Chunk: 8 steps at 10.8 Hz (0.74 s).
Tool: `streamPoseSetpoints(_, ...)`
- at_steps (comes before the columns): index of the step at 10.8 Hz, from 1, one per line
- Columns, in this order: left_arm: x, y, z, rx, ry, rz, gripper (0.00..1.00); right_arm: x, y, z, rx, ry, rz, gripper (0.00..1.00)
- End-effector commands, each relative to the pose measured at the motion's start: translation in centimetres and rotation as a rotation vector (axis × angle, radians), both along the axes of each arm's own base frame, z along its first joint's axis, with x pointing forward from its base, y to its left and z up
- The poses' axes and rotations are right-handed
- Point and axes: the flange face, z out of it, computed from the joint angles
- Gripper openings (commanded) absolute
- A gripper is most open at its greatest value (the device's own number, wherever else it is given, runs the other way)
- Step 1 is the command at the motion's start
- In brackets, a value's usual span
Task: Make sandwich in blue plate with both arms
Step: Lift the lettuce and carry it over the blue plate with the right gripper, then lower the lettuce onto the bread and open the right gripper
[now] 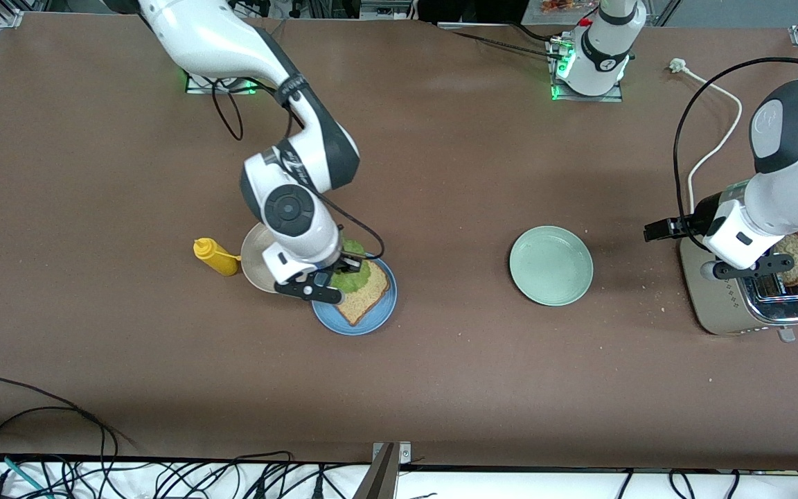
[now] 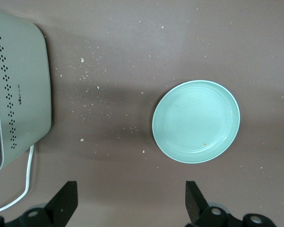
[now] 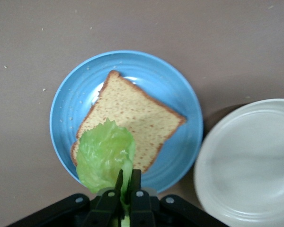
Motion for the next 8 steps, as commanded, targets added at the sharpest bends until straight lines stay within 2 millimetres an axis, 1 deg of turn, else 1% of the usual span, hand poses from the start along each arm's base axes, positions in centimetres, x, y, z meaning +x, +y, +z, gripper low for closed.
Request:
streamPoseSetpoints(1, -0.8, 0.4, 0.5, -0.017, 0.005, -0.019, 1.00, 0.3, 1.5, -1.4, 0.007, -0.029, -0.030, 0.00)
streamPoseSetpoints(2, -0.8, 0.4, 0.5, -0.017, 0.005, -0.019, 1.00, 0.3, 1.4, -1.6, 0.005, -0.027, -0.030, 0.00)
streamPoseSetpoints(3, -0.8, 0.4, 0.5, -0.017, 0.006, -0.019, 1.00, 0.4, 1.1, -2.2, -0.004, -0.022, -0.030, 0.00)
streamPoseSetpoints(4, -0.8, 0.4, 0.6, -0.017, 0.005, -0.019, 1.00, 0.4, 1.1, -2.9, -0.008, -0.017, -0.031, 0.20)
streamPoseSetpoints(5, -0.8, 0.4, 0.6, -0.017, 0.004, -0.021, 1.00, 0.6, 1.1, -3.3, 0.003, -0.032, -0.035, 0.81)
streamPoseSetpoints(6, -0.8, 0.4, 0.6, -0.017, 0.004, -0.021, 1.00, 0.5, 0.9, -3.9, -0.001, -0.038, -0.034, 1.00)
streamPoseSetpoints(8, -0.9, 0.4, 0.6, -0.019, 0.012, -0.028, 1.00, 0.5, 0.9, -4.0, 0.005, -0.045, -0.033, 1.00)
